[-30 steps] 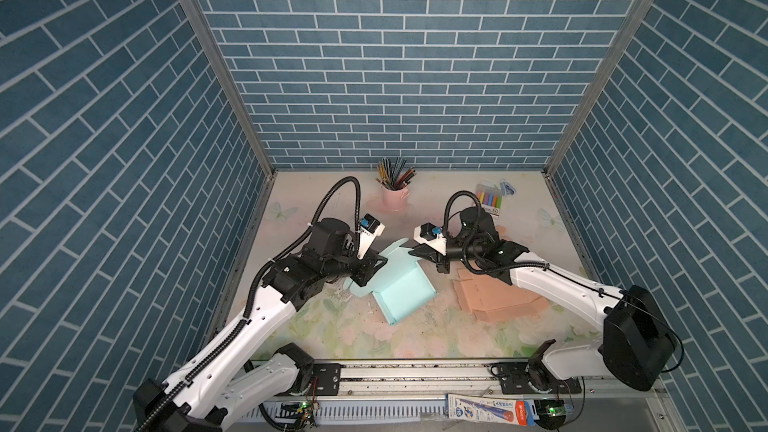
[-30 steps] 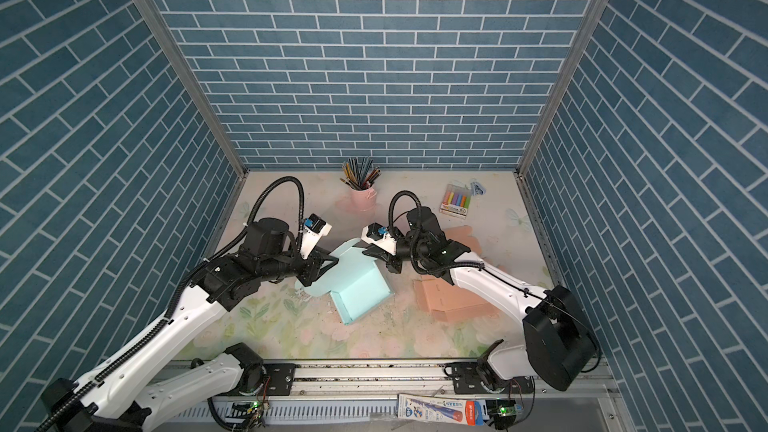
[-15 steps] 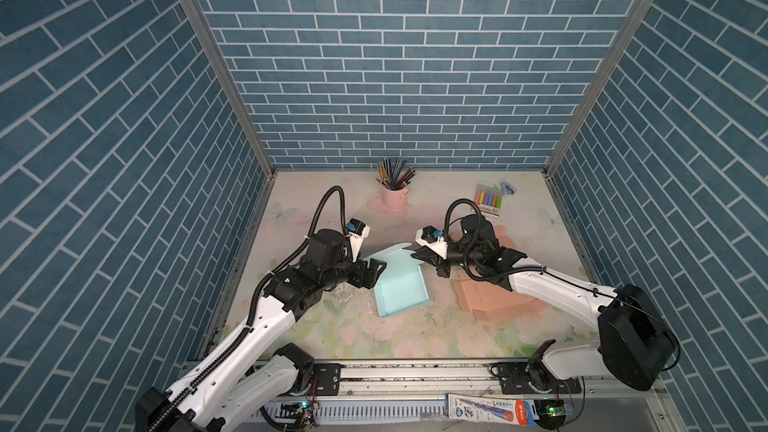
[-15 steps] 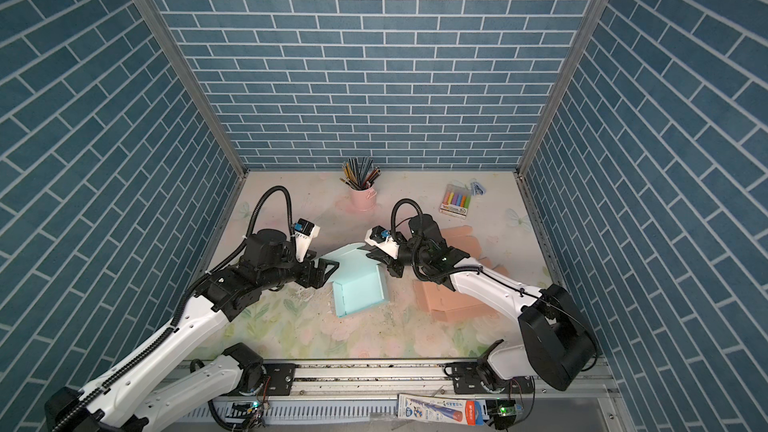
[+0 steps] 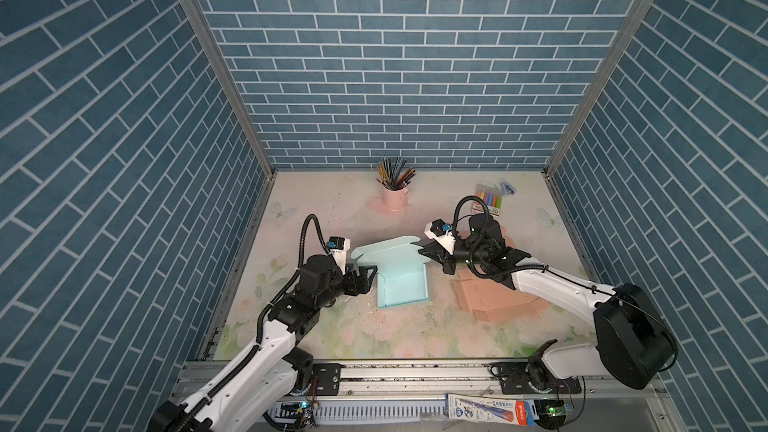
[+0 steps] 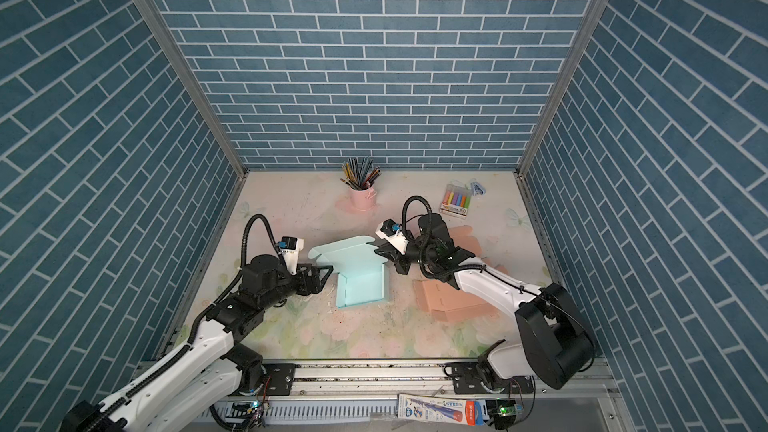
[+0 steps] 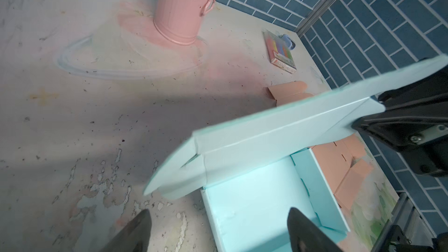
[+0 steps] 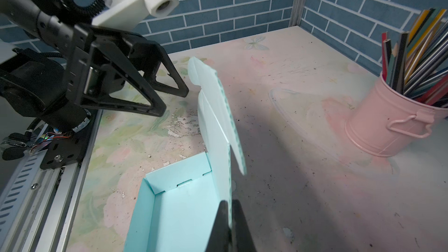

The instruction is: Fold the paper box

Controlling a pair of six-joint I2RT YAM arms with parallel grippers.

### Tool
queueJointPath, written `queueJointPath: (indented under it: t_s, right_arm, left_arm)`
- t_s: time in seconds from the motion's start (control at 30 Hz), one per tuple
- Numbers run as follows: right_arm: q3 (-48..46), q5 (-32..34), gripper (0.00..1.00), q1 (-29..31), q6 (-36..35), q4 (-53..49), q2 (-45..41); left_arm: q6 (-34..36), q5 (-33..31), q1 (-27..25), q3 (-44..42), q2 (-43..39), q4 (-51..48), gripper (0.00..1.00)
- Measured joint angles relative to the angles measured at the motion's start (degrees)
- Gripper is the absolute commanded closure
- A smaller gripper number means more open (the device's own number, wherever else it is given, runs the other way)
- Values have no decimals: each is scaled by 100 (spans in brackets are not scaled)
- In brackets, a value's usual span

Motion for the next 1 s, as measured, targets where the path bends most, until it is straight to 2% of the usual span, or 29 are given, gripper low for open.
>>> queueJointPath:
  t_s: [0.2,0.4,0.63,0.8,1.0]
  right_arm:
    - [0,-81,100,-33,92,13,61]
    - [0,-184,100,-127,94,50,127]
    - [-20,-262,100,-181,94,50,133]
    - [-20,-280,100,-192,94,48,133]
    - [-20,-308,100,-210,94,44,133]
  left_arm:
    - [-127,-4,0,-970,-236,1322,12]
    - [24,2,13,-881,297,1902,12]
    - [219,417,275,-599,1069,2197,15]
    - [227,581,286,-592,1226,2441,24]
    - [319,575,306,-590,1237,2452,44]
